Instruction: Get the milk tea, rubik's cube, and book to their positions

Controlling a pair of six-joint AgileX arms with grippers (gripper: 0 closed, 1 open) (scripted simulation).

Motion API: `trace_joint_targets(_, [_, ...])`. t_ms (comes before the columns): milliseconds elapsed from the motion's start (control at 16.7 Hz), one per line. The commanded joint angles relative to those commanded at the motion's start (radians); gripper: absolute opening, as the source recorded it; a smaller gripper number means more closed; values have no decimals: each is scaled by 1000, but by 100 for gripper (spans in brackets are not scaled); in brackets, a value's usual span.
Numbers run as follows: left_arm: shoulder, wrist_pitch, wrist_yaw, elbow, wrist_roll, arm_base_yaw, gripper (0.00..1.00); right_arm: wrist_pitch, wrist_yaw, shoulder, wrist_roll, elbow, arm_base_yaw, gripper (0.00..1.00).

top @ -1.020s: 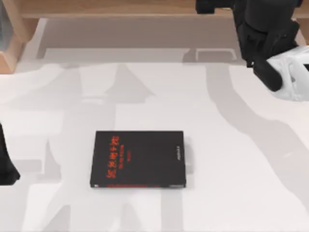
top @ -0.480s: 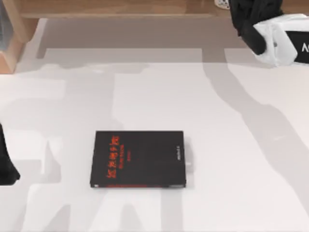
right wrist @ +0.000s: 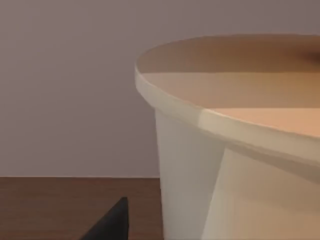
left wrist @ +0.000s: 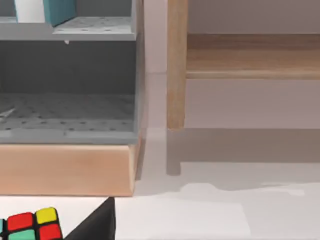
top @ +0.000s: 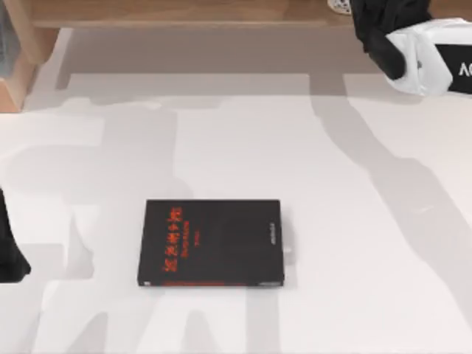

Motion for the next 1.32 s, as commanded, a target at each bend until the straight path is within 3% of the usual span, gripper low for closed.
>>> trace_joint_targets(600, [0,0,0,0,0,0,100,0,0,0,0,0,0,2])
trace_joint_targets(1320, [0,0,0,0,0,0,100,13,10,-39,-3,-40,13,0])
